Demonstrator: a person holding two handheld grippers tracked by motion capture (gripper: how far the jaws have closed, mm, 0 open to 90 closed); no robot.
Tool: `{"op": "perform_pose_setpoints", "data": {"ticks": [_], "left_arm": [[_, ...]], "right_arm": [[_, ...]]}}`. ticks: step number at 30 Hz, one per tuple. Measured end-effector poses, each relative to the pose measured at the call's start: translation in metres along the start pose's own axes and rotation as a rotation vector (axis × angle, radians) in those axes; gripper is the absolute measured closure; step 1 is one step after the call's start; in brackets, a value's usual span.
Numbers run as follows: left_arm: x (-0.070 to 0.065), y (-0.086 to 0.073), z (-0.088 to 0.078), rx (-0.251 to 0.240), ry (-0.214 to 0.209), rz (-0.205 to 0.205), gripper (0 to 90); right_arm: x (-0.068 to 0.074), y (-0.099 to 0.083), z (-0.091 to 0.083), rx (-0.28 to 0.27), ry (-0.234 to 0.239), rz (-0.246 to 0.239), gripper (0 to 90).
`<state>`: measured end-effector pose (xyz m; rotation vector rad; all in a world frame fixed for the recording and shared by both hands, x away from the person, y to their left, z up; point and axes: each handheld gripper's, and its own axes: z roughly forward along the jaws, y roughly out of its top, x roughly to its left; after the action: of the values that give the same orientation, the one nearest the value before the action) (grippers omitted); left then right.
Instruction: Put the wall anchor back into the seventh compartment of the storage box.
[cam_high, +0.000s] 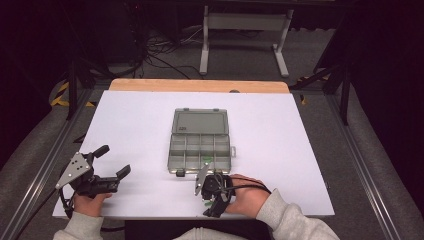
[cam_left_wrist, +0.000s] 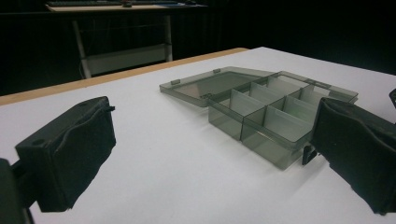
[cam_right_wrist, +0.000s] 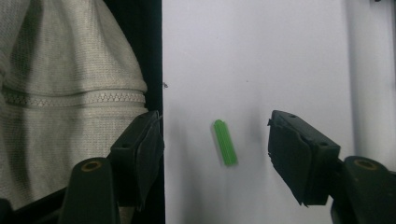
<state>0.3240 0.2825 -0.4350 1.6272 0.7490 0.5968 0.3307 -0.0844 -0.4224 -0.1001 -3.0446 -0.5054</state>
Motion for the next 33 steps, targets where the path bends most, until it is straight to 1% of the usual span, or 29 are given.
{"op": "perform_pose_setpoints", "data": {"ticks": [3,7,10,16,17,22,25,27,33], "left_arm": [[0.0001,-0.0001,0.0000,0.001,0.000,0.001,0.6],[-0.0002,-0.0002,0.0002,0.000,0.001,-0.002,0.6],[-0.0003,-0.0002,0.0003,0.000,0.002,-0.002,0.6],[-0.0003,-0.0001,0.0003,0.000,0.002,-0.001,0.6],[-0.0003,-0.0001,0.0003,0.000,0.002,-0.001,0.6],[-0.0002,-0.0001,0.0002,-0.001,0.002,-0.003,0.6],[-0.0002,-0.0001,0.0001,0.000,0.002,-0.002,0.6],[0.0001,0.0000,-0.0001,0.001,0.003,0.000,0.6],[0.0001,0.0000,-0.0002,0.000,0.003,0.000,0.6]], "right_arm": [[0.0002,-0.0001,0.0004,0.005,0.002,-0.005,38.5],[-0.0006,0.0001,0.0003,0.013,-0.025,-0.026,47.3],[-0.0013,-0.0003,0.0004,0.022,-0.035,-0.028,53.6],[-0.0016,-0.0012,0.0034,0.048,-0.044,-0.045,66.5],[-0.0016,-0.0012,0.0034,0.048,-0.044,-0.045,66.5],[-0.0009,0.0001,0.0034,0.060,-0.057,-0.058,76.8],[-0.0013,0.0007,0.0034,0.064,-0.051,-0.058,83.7],[-0.0015,0.0007,0.0034,0.065,-0.046,-0.048,83.8],[-0.0014,0.0010,0.0019,0.059,-0.039,-0.044,83.8]]}}
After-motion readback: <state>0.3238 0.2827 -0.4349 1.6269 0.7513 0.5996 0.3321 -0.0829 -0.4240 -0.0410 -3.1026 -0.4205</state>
